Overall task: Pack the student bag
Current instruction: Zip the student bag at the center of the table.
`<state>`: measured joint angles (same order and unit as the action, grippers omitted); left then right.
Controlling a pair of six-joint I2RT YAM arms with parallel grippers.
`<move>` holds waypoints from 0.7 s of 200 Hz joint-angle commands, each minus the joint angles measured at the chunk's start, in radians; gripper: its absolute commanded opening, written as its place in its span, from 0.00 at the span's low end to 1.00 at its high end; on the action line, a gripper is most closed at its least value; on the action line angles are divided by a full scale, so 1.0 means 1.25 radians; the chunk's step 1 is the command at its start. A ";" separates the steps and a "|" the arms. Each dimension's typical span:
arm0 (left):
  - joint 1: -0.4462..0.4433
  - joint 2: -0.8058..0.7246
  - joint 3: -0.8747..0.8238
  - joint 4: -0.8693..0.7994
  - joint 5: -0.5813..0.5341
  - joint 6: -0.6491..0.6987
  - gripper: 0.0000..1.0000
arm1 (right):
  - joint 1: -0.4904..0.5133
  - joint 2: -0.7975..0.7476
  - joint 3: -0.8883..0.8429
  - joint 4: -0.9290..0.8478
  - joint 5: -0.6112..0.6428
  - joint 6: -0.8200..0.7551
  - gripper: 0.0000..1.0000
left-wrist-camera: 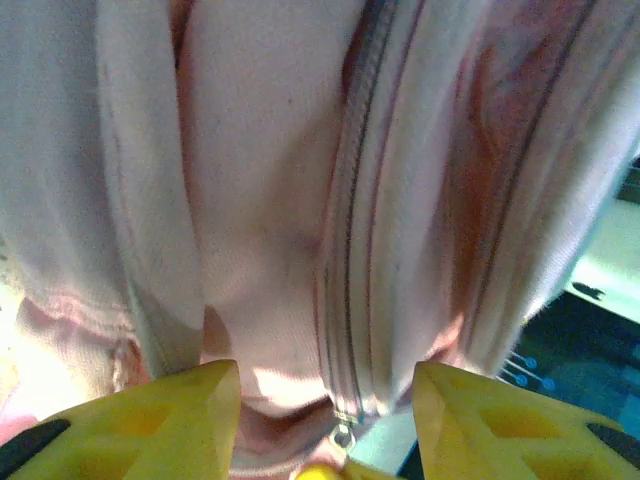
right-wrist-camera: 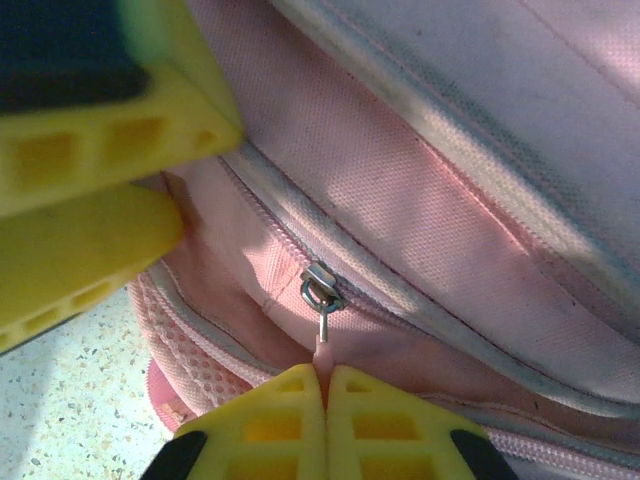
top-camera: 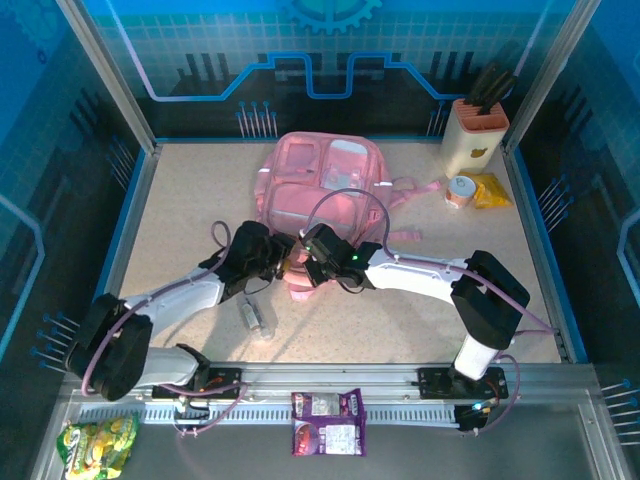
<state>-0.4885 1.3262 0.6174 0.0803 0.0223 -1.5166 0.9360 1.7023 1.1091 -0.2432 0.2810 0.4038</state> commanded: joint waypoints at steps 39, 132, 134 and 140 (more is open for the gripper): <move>-0.015 0.062 0.088 -0.009 -0.107 0.001 0.22 | 0.016 0.024 0.015 0.003 0.005 -0.002 0.00; 0.104 -0.066 0.120 -0.102 0.017 0.133 0.00 | -0.048 -0.089 -0.087 -0.118 0.145 -0.069 0.00; 0.109 -0.067 0.121 -0.107 0.022 0.137 0.00 | -0.054 -0.094 -0.093 -0.119 0.142 -0.071 0.00; 0.123 -0.074 0.121 -0.113 0.040 0.145 0.00 | -0.071 -0.110 -0.107 -0.121 0.135 -0.076 0.00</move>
<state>-0.4278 1.3144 0.7177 -0.0040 0.0448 -1.4307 0.9298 1.6413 1.0664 -0.2272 0.3721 0.3428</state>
